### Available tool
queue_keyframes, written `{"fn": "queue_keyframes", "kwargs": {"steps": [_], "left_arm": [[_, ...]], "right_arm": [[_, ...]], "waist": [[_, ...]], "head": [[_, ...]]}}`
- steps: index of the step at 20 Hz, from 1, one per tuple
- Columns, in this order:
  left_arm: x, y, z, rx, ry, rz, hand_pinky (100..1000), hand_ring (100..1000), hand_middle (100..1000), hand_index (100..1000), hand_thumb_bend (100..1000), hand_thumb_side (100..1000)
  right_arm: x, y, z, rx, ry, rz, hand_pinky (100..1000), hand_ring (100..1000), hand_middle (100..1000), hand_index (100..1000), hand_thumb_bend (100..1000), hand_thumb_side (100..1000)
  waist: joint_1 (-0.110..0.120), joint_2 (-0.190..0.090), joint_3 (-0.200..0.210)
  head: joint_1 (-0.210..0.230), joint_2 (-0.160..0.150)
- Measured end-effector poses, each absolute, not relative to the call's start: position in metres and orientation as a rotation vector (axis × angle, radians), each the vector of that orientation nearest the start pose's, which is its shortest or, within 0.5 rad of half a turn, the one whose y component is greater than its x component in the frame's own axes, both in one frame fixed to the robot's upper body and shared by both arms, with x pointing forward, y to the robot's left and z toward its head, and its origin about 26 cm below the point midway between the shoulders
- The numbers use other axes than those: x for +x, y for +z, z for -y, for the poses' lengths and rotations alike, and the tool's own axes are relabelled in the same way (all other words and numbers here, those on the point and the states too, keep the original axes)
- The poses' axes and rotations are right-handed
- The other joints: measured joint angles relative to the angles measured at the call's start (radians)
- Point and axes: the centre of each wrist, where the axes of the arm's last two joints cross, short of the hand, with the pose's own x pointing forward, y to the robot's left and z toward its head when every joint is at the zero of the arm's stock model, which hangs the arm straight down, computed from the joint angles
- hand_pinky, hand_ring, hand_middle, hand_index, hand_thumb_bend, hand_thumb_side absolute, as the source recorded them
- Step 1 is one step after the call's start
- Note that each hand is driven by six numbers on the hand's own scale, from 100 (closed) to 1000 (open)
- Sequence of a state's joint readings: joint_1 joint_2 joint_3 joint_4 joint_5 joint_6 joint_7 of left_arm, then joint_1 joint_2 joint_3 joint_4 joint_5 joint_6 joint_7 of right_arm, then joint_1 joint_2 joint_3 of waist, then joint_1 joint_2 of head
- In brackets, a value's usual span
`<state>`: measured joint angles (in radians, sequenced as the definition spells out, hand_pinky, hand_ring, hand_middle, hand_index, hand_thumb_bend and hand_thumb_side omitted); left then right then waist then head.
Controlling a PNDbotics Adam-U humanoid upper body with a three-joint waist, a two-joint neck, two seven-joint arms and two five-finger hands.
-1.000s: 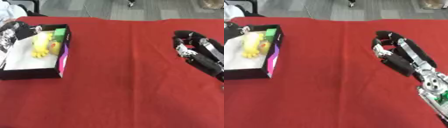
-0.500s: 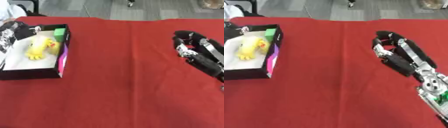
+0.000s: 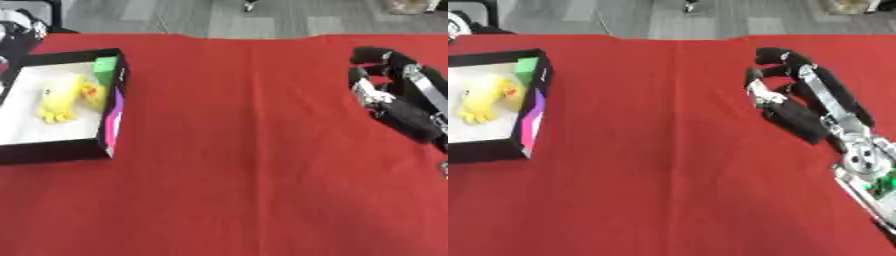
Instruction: Pick up the objects with one hand, pass them to the other hand, and then place them into the box on the other side of the table.
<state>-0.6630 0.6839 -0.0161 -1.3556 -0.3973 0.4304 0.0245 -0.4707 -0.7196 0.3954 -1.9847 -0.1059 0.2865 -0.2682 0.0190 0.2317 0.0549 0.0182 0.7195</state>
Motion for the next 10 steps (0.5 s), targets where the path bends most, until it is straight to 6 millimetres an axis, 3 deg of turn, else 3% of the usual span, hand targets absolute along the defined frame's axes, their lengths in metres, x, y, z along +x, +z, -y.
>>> {"fn": "queue_keyframes", "kwargs": {"steps": [3, 6, 9, 10], "left_arm": [[0.391, 0.237, -0.347, 0.951, -0.408, 1.698, 798, 747, 662, 718, 100, 664], [0.383, 0.233, -0.337, 0.798, -0.280, 1.871, 804, 791, 714, 751, 100, 710], [0.380, 0.226, -0.333, 0.679, -0.182, 1.953, 815, 810, 741, 775, 100, 775], [0.379, 0.224, -0.333, 0.643, -0.158, 1.969, 828, 811, 738, 772, 100, 787]], "right_arm": [[0.298, 0.212, 0.238, -0.331, 0.575, 2.049, 637, 834, 821, 900, 100, 707], [0.295, 0.204, 0.252, -0.332, 0.468, 2.074, 635, 840, 824, 898, 100, 513], [0.292, 0.194, 0.266, -0.340, 0.393, 2.089, 632, 852, 836, 888, 100, 530], [0.290, 0.192, 0.271, -0.338, 0.369, 2.093, 633, 899, 877, 891, 100, 535]], "waist": [[-0.006, 0.000, -0.007], [-0.007, 0.000, -0.007], [-0.008, 0.000, -0.015], [-0.008, 0.000, -0.017]], "head": [[-0.016, 0.000], [-0.021, 0.000], [-0.023, 0.000], [-0.025, 0.000]]}}
